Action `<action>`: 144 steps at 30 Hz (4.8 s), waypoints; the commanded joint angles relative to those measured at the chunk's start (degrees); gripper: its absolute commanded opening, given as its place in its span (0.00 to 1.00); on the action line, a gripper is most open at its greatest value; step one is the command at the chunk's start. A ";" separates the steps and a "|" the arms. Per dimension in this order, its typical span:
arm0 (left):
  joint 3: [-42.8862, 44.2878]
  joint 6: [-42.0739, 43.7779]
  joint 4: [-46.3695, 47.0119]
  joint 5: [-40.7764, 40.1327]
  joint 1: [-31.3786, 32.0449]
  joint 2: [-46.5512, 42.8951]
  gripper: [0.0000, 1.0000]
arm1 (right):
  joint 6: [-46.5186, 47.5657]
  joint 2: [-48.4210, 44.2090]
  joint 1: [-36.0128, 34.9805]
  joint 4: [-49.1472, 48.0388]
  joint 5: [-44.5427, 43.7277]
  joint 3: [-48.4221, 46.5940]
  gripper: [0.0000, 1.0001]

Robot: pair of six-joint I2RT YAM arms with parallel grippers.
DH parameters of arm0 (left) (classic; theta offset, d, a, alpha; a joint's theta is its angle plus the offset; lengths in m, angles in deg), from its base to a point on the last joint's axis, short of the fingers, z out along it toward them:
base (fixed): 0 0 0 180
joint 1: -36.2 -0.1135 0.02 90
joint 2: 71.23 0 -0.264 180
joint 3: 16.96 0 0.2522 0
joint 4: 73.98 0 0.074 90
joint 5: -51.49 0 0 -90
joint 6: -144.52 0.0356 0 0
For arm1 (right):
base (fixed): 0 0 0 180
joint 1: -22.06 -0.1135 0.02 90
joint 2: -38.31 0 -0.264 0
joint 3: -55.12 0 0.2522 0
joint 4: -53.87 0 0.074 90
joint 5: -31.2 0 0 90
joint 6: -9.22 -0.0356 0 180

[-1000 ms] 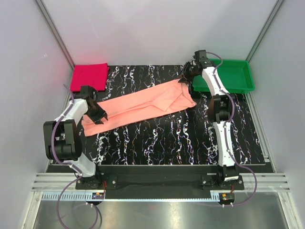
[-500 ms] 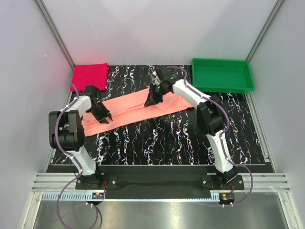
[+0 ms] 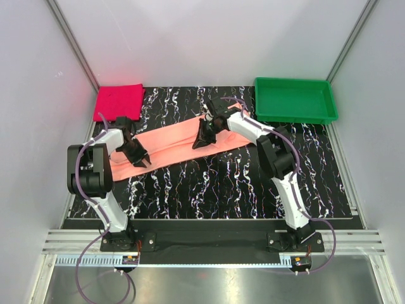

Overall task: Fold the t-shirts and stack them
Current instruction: Fold the tshirt

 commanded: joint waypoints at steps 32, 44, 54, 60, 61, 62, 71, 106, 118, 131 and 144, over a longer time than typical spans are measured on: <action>0.42 2.80 -2.04 -3.19 0.17 -4.84 0.33 | -1.37 16.96 4.00 0.96 -7.05 -23.66 0.00; 4.31 5.87 -5.12 -4.71 -8.88 -8.72 0.35 | 0.92 8.61 4.08 7.81 -6.17 -27.96 0.00; -1.23 3.41 -0.02 -0.66 -8.80 -6.62 0.29 | -1.71 0.69 3.12 -0.45 1.73 -11.45 0.00; 2.45 4.20 1.47 -2.76 -9.32 -0.56 0.29 | -1.54 4.12 1.19 -1.41 6.39 -10.56 0.00; 3.59 4.29 1.21 -2.85 -9.67 0.41 0.29 | -1.54 4.82 1.01 -1.59 7.18 -10.47 0.00; 5.34 4.11 0.69 -2.59 -10.02 1.29 0.29 | -2.06 5.17 0.83 -1.59 7.62 -10.38 0.00; 12.91 4.90 -1.87 -0.31 -13.37 8.25 0.29 | -1.28 7.55 -0.31 0.08 10.17 -10.47 0.00; -2.01 3.23 -4.59 4.53 -10.56 -11.35 0.31 | 3.29 -2.46 -1.54 -6.33 1.92 17.39 0.00; -10.03 1.56 -1.61 4.97 -6.16 -15.94 0.24 | 2.59 -1.85 -1.45 -7.21 3.50 17.74 0.00; 3.59 3.58 -1.25 2.25 -7.56 -0.02 0.25 | 3.12 -4.58 -1.45 -7.74 2.97 22.31 0.00; 5.36 4.82 -6.25 -5.65 -7.31 -7.82 0.33 | 4.79 -6.16 -1.45 -0.10 -2.12 13.80 0.11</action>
